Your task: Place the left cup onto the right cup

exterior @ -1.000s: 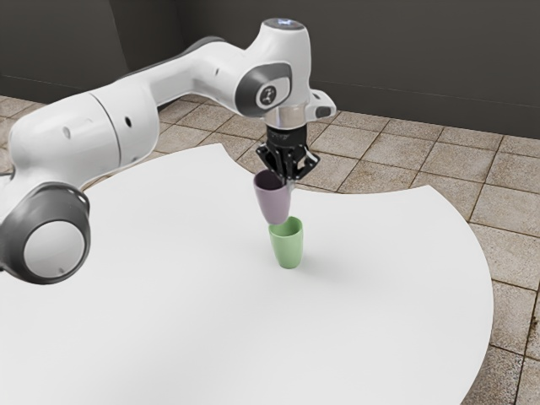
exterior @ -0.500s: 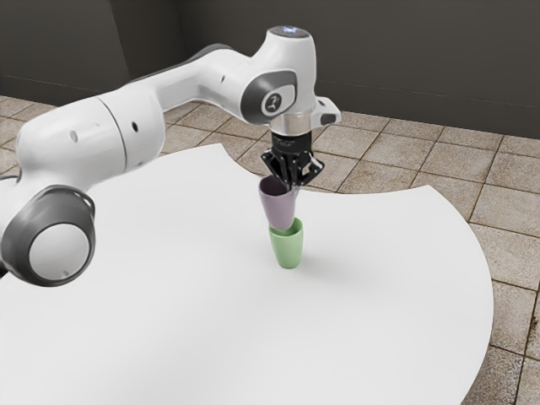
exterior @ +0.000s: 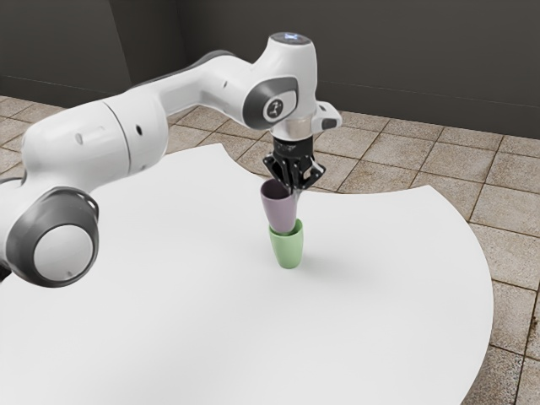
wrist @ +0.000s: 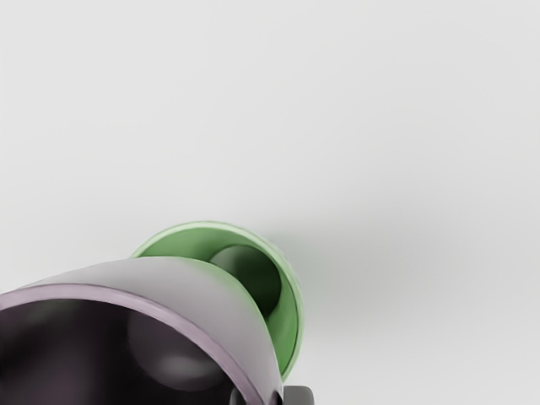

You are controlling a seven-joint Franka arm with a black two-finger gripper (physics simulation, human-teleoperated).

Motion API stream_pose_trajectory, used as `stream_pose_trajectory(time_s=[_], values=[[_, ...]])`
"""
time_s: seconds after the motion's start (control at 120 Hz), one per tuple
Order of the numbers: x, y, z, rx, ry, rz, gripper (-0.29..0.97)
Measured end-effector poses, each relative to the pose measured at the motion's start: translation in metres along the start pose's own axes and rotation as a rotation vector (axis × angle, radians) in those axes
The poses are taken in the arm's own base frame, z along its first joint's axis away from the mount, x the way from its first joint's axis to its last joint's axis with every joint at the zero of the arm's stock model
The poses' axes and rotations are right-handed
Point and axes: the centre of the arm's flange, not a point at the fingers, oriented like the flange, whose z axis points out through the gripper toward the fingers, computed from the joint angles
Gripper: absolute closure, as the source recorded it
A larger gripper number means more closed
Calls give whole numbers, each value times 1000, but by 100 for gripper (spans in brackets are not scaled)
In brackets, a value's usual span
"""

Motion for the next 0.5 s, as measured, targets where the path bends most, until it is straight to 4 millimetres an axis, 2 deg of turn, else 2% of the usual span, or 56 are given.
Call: stream_pose_trajectory(time_s=[0.5], values=[[2,2,9,-5,1,2,79]])
